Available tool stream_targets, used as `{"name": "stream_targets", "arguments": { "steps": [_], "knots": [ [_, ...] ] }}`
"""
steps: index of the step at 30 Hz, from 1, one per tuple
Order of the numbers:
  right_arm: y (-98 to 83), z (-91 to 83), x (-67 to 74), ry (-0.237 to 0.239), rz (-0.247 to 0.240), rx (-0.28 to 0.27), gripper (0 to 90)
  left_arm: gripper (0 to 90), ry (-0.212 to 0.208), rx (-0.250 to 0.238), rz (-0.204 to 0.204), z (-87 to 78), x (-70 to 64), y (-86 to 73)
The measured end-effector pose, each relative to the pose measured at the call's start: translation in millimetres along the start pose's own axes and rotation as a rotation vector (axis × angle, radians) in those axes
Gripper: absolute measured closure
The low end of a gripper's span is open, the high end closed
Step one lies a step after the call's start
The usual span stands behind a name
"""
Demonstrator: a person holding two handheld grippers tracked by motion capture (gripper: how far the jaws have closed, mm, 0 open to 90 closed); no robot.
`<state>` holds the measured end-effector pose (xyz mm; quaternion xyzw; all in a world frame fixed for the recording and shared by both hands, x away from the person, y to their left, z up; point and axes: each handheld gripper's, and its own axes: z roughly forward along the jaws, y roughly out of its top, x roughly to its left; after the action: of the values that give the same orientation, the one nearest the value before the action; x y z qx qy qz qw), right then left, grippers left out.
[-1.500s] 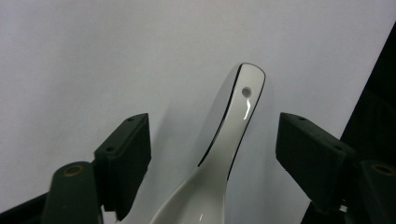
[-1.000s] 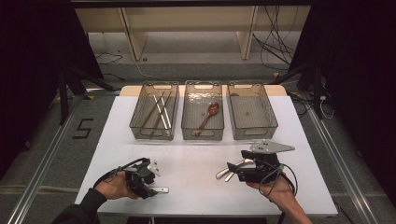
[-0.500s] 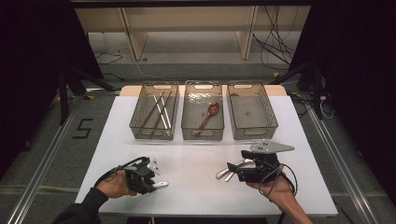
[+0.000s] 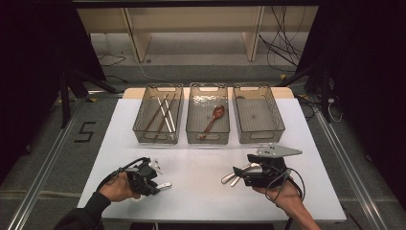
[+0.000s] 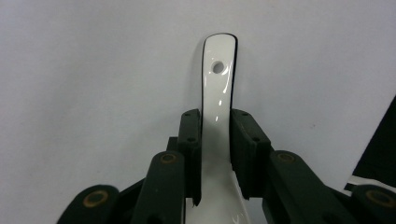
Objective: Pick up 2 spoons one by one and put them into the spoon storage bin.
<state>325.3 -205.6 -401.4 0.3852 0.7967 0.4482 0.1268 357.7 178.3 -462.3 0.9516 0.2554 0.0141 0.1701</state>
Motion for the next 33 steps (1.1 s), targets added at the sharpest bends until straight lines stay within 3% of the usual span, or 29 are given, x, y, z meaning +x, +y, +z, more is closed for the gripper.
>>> {"name": "stream_targets", "arguments": {
  "steps": [4,13,26,30,33],
  "knots": [
    [0.0,0.1,-0.2,0.000,0.001,0.001,29.8,74.7,0.007,-0.047,-0.053,-6.5,6.7,-0.9],
    [-0.1,0.6,-0.3,0.001,0.003,0.002,29.8,75.4,0.001,-0.111,-0.128,-11.3,15.0,-4.3],
    [-0.1,0.1,-0.7,-0.001,0.005,0.001,29.9,78.1,0.024,-0.137,-0.175,-16.5,19.3,-4.4],
    [-0.1,-0.1,-1.3,-0.001,0.007,0.002,29.8,83.1,0.058,-0.150,-0.182,-20.2,21.2,-5.1],
    [-0.1,0.1,-1.1,-0.001,0.006,0.001,29.8,85.2,0.060,-0.159,-0.192,-22.1,23.5,-6.6]
  ]
}}
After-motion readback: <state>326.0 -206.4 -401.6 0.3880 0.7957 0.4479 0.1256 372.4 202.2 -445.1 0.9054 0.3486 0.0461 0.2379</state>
